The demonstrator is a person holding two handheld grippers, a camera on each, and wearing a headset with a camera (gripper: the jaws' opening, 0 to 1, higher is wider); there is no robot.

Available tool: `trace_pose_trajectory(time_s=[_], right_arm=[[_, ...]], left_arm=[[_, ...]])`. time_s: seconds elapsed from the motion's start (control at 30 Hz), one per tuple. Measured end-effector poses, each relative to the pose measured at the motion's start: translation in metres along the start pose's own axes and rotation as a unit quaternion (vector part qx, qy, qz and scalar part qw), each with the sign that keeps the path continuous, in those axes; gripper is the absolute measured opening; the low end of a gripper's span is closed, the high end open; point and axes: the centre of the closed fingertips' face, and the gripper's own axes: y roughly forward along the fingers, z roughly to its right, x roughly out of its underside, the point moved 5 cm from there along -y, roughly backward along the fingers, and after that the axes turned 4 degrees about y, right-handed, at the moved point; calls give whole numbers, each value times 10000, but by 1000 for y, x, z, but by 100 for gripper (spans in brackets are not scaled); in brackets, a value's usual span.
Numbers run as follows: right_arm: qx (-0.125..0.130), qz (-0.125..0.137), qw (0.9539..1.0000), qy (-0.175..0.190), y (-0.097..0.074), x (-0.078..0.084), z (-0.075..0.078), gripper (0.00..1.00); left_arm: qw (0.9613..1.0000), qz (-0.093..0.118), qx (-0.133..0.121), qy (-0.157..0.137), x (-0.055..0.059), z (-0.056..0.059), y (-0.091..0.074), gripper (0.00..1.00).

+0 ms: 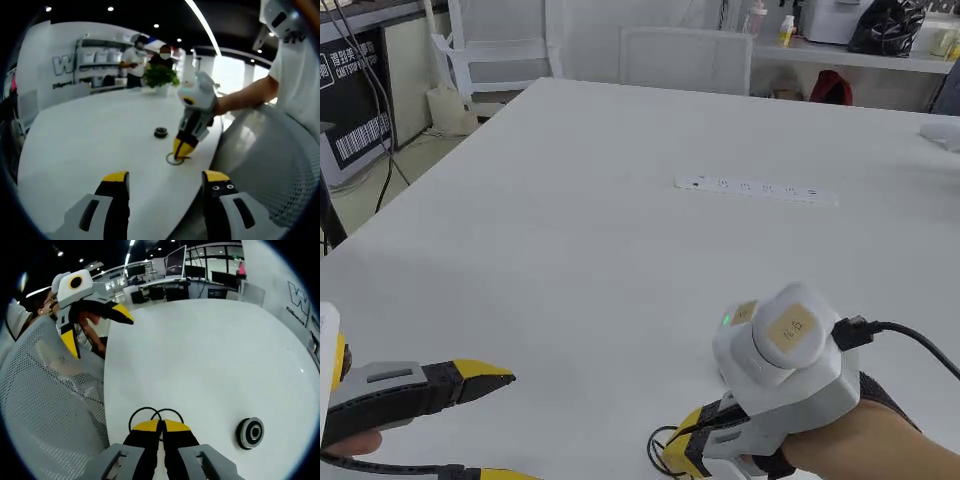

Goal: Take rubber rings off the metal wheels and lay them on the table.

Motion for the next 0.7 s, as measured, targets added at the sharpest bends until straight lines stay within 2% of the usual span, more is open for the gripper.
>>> trace_pose_trajectory(time_s=[0.5,0.7], right_arm=[[13,65,9999,140,-6,0,5,0],[-10,455,9984,321,-20,-10,9,1]], left_arm=[[10000,-36,-37,35,-3,0,-2,60],[10000,-70,-40,58,-5,1,-2,60]])
